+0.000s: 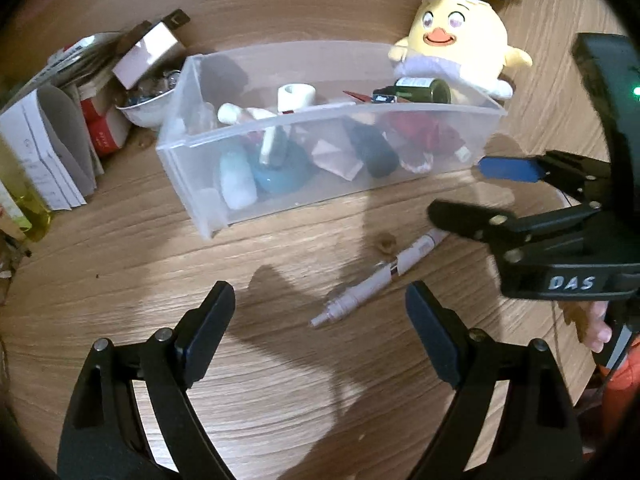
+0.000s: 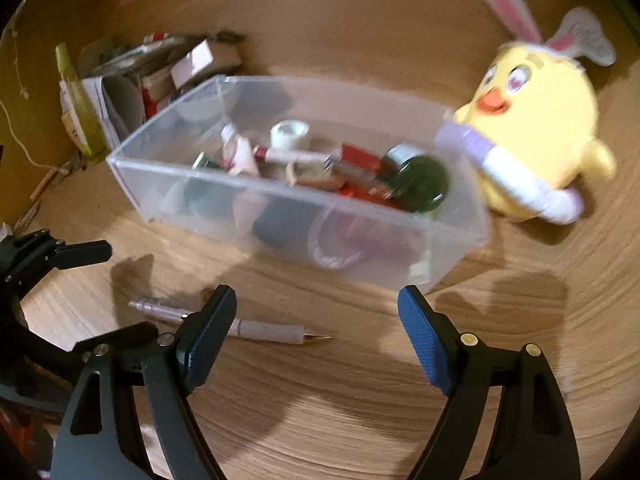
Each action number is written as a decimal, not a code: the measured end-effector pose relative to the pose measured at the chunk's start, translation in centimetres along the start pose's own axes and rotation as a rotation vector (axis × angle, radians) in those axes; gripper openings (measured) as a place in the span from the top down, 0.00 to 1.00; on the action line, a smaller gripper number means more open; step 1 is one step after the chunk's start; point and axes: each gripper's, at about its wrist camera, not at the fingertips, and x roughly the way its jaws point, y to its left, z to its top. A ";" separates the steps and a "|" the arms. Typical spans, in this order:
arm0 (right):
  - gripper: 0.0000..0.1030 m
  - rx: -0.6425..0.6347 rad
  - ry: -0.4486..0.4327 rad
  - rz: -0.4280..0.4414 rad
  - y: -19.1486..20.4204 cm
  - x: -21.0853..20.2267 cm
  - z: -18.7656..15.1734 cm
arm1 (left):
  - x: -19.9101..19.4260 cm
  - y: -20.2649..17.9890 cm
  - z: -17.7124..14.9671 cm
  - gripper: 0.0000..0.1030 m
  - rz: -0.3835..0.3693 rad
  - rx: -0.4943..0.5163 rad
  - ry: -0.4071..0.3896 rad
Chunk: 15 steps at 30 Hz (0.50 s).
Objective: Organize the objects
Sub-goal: 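Withdraw both grippers toward the white pen and small brown bead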
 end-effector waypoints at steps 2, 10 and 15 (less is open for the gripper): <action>0.23 0.003 0.030 0.018 0.0 0.7 -0.1 | 0.1 -0.2 0.1 0.16 -0.006 0.011 0.001; 0.34 -0.032 0.099 0.182 1.5 0.8 -1.2 | 0.7 -0.9 -0.2 0.22 -0.021 0.062 0.031; 0.38 -0.062 0.064 0.161 1.9 -0.5 -1.2 | 1.0 -1.0 0.2 0.25 -0.017 0.088 0.035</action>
